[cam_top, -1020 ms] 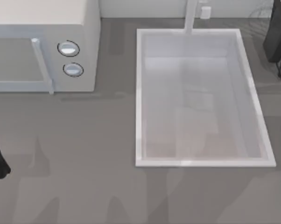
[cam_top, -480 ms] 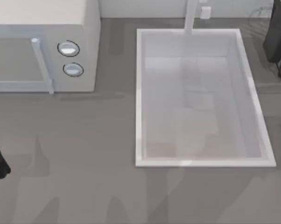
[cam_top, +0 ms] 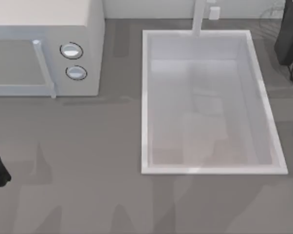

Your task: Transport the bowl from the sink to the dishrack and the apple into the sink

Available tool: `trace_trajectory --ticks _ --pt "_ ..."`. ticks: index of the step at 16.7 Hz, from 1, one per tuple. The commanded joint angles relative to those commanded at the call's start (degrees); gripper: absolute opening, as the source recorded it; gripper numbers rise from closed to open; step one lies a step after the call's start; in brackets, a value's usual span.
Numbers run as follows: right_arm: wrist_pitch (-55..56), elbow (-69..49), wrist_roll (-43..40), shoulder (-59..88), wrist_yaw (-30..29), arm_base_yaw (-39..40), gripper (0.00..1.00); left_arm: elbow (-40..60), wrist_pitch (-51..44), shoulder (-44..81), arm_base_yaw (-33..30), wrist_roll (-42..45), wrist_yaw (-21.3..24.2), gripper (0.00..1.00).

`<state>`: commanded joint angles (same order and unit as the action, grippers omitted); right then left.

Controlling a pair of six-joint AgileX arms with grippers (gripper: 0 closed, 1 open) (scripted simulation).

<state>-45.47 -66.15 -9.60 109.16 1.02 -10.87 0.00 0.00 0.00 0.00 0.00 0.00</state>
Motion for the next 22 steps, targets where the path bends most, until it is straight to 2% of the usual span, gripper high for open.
trace_trajectory --ticks 3,8,11,17,22 --pt "-4.2 -3.3 -0.1 -1.0 0.2 -0.1 0.0 0.0 0.0 0.0 0.0 0.0 0.0 1.0" --pt "-18.5 -12.0 -0.2 -5.0 0.0 -0.2 0.0 0.0 0.0 0.0 0.0 0.0 0.0 1.0" --pt "-21.7 -14.8 -0.3 -6.9 0.0 -0.2 0.0 0.0 0.0 0.0 0.0 0.0 0.0 1.0" --pt "-19.9 -14.5 0.1 -6.7 -0.6 0.6 0.0 0.0 0.0 0.0 0.0 0.0 0.0 1.0" --pt "-5.5 -11.2 1.9 -7.4 -6.2 6.5 0.0 0.0 0.0 0.0 0.0 0.0 0.0 1.0"
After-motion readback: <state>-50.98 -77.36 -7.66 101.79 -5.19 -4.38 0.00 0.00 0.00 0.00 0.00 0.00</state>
